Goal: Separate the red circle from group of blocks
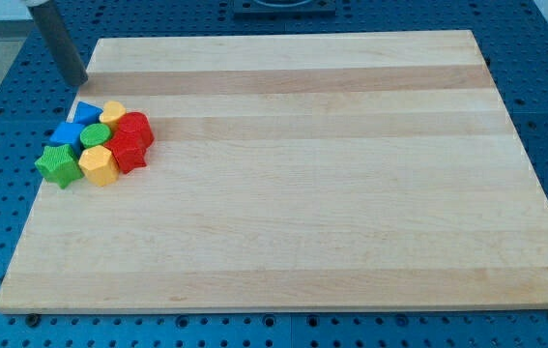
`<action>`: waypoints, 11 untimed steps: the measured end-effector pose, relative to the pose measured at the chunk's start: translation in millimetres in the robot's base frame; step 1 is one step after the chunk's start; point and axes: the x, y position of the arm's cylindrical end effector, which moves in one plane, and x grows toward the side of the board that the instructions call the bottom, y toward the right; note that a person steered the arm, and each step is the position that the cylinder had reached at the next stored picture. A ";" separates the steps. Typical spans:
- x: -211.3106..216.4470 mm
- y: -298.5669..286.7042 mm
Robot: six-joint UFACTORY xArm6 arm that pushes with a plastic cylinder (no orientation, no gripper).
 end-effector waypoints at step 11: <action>50.5 156.9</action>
